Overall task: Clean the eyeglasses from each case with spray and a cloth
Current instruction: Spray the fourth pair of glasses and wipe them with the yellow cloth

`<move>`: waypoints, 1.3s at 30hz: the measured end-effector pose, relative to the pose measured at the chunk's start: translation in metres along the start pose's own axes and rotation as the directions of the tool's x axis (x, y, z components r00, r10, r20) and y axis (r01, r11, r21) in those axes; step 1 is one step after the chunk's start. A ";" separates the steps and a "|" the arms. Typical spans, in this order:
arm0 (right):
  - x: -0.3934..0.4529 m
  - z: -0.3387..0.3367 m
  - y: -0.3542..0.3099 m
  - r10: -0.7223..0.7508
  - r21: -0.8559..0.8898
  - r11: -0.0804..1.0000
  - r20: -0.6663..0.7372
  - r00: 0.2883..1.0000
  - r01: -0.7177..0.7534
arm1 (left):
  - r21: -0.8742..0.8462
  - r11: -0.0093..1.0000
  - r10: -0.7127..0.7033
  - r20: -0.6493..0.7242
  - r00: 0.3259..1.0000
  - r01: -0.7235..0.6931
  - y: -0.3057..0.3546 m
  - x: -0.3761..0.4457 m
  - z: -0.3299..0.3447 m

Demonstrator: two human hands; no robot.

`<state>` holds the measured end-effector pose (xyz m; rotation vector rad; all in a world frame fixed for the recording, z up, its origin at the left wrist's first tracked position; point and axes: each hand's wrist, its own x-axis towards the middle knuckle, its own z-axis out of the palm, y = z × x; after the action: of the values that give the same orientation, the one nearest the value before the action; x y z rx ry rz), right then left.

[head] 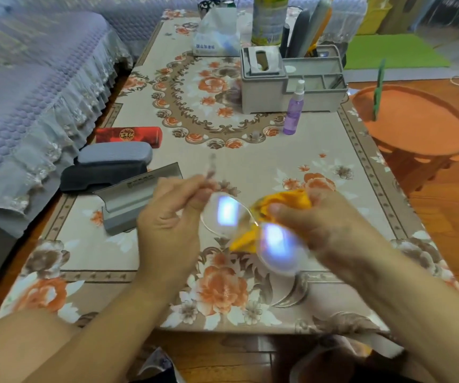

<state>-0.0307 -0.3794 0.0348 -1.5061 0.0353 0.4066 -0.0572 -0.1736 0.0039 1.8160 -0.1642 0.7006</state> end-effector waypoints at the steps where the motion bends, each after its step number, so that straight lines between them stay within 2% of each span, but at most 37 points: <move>1: 0.004 -0.013 -0.004 -0.008 0.005 1.000 -0.032 0.999 0.008 | 0.013 1.000 0.014 -0.051 0.999 -0.013 -0.002 0.004 -0.005; 5: 0.019 -0.047 -0.013 0.000 -0.017 1.000 -0.042 0.999 -0.001 | 0.083 0.988 0.139 -0.070 0.988 -0.133 0.001 0.015 -0.015; 7: 0.023 -0.055 -0.016 0.053 -0.031 0.998 0.025 0.998 -0.053 | 0.074 0.982 0.180 -0.064 0.982 -0.176 0.001 0.016 -0.014; 10: 0.019 -0.058 -0.024 0.131 0.038 0.989 0.208 0.969 -0.142 | 0.056 0.982 0.183 -0.037 0.982 -0.181 0.000 0.015 -0.014; 14: 0.015 -0.053 -0.027 0.178 0.125 0.958 0.450 0.875 -0.259 | -0.054 0.991 0.125 0.023 0.992 -0.123 -0.001 0.010 -0.010; 17: 0.018 -0.037 -0.014 0.206 0.109 0.938 0.592 0.779 -0.330 | -0.191 0.982 0.050 0.199 0.979 -0.012 0.002 0.004 0.003; 19: 0.015 -0.019 -0.006 0.219 0.099 0.923 0.658 0.721 -0.371 | -0.168 0.986 0.057 0.274 0.960 -0.011 0.003 0.001 0.012; 23: 0.009 -0.007 0.006 0.259 0.042 0.917 0.692 0.674 -0.396 | -0.114 0.988 0.138 0.333 0.933 -0.105 0.001 0.001 0.012; 25: 0.007 -0.005 0.006 0.274 -0.001 0.928 0.679 0.681 -0.373 | -0.098 0.988 0.146 0.348 0.926 -0.119 0.000 0.000 0.010; 28: 0.002 0.008 0.009 0.268 -0.016 0.950 0.550 0.791 -0.310 | -0.097 0.991 0.124 0.349 0.929 -0.096 -0.001 0.000 0.011; 30: -0.002 0.019 0.012 0.221 0.000 0.969 0.446 0.868 -0.246 | -0.112 0.993 0.065 0.353 0.933 -0.027 -0.003 -0.001 0.014; 33: -0.005 0.021 0.013 0.153 -0.017 0.987 0.374 0.915 -0.159 | -0.158 0.985 -0.010 0.372 0.928 0.073 -0.003 -0.002 0.015; 35: -0.003 0.015 0.010 0.178 -0.002 0.980 0.452 0.874 -0.198 | -0.167 0.984 0.008 0.378 0.926 0.059 -0.003 0.001 0.013; 39: 0.003 0.000 0.006 0.271 0.020 0.928 0.647 0.712 -0.372 | -0.172 0.985 0.061 0.354 0.933 0.001 0.000 0.005 0.010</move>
<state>-0.0291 -0.3791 0.0282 -1.1422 -0.2082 1.1684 -0.0490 -0.1814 0.0045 1.7648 -0.4805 0.3569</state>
